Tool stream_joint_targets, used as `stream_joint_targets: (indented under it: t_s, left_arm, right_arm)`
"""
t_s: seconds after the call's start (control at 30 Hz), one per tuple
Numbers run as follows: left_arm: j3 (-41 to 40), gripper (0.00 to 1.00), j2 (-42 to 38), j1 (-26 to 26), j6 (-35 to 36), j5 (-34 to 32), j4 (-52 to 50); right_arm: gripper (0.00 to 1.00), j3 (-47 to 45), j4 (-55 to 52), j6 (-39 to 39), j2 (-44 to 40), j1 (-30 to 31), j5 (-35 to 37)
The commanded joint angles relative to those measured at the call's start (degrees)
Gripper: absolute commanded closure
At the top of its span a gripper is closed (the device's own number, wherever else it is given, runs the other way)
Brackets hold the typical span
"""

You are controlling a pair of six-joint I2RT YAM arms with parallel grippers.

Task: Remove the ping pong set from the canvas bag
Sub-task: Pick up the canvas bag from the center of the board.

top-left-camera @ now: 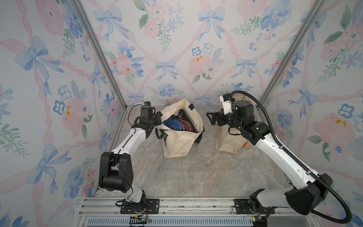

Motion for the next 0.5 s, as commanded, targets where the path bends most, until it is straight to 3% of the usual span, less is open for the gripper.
stream_joint_targets:
  t_s: [0.0,0.27,0.47]
  left_arm:
    - [1.75,1.00,2.33,-0.52,-1.08,2.29,-3.43]
    - [6.30,1.00,0.98,-0.45,-0.05,1.64,-4.13]
    - [11.74,1.00,0.57,-0.36,1.87,5.76,-4.10]
  right_arm:
    - [0.04,-1.15,-2.85,1.15,-0.01,1.81,2.94]
    - [0.05,-5.18,-2.60,4.11,1.31,4.94,4.02]
    - [0.07,-9.49,2.09,9.08,1.42,8.10,6.97]
